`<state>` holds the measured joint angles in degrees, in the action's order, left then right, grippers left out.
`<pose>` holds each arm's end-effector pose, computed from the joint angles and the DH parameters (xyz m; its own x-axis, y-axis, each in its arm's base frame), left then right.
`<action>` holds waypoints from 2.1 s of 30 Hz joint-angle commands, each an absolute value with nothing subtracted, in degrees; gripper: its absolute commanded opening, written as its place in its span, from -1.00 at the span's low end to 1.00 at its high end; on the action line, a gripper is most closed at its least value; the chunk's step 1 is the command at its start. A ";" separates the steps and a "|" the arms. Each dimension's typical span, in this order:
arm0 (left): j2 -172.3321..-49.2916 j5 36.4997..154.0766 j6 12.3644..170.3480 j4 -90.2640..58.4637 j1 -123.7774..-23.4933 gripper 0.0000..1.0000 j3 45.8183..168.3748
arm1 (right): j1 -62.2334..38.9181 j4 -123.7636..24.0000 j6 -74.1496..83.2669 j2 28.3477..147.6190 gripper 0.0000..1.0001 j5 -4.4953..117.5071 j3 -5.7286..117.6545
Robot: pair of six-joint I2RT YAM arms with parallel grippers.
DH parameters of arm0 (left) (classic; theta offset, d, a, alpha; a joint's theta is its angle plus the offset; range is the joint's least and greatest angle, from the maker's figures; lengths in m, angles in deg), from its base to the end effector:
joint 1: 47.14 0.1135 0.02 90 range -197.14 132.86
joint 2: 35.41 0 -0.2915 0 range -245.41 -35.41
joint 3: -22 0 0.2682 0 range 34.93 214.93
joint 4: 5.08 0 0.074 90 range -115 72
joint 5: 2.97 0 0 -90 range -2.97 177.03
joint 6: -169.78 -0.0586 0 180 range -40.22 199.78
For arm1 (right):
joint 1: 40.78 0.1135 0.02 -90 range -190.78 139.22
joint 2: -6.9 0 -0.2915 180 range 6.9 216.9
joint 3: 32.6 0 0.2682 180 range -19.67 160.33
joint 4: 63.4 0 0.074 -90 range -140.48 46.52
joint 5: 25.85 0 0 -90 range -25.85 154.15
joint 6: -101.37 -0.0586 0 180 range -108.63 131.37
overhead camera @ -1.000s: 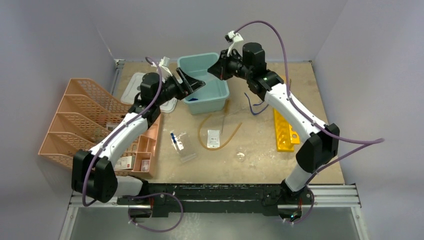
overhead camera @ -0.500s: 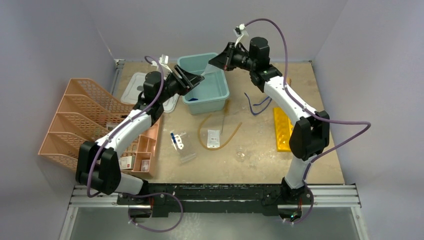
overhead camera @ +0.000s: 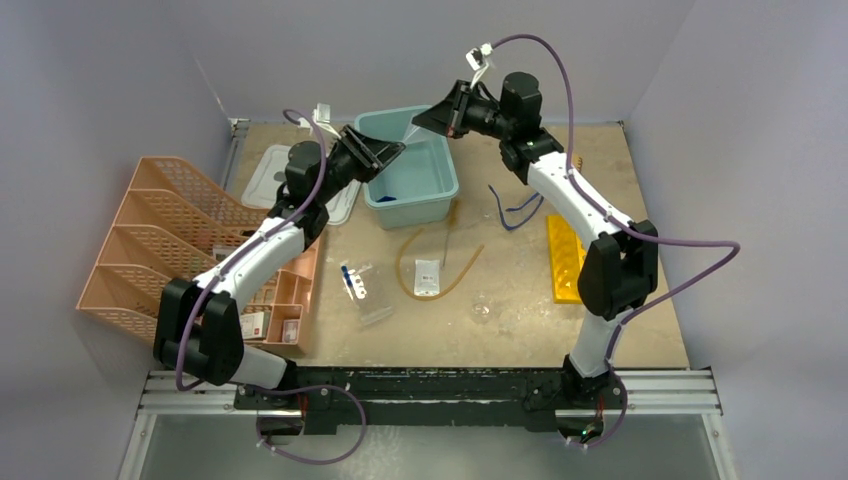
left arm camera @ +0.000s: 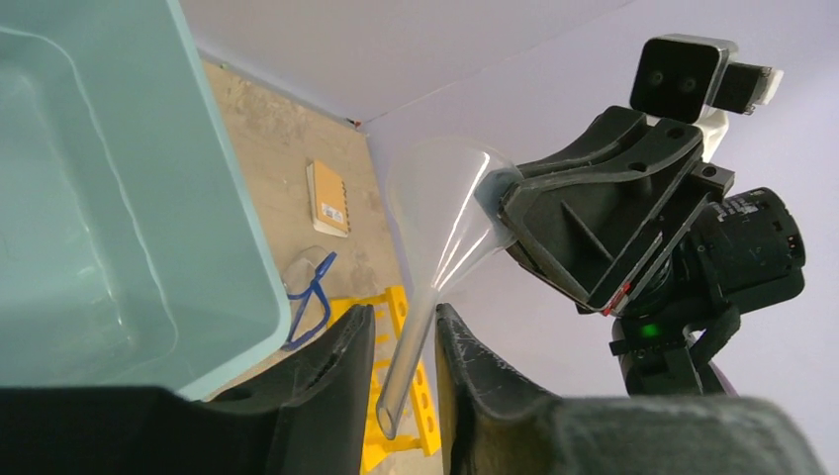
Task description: Organize the chemistry lab equipment
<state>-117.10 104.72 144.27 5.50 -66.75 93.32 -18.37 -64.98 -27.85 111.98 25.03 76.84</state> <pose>0.3440 -0.1415 0.3541 -0.5454 -0.7185 -0.4317 0.2641 0.3415 -0.9020 0.4316 0.2180 0.4277 -0.4797 0.3328 -0.8119 -0.7391 0.3454 0.5783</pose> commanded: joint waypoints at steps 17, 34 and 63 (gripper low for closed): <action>-126.07 88.43 121.35 -30.68 -66.47 -1.00 116.30 | -19.83 -45.84 -16.05 106.43 0.31 51.36 77.82; -167.03 75.86 109.98 -59.09 -71.74 -1.00 163.74 | -19.87 -35.10 -8.40 91.38 0.28 71.50 59.90; -169.59 83.11 106.82 -48.38 -71.27 -0.05 173.21 | -19.71 -23.18 -3.85 86.66 0.34 68.95 59.73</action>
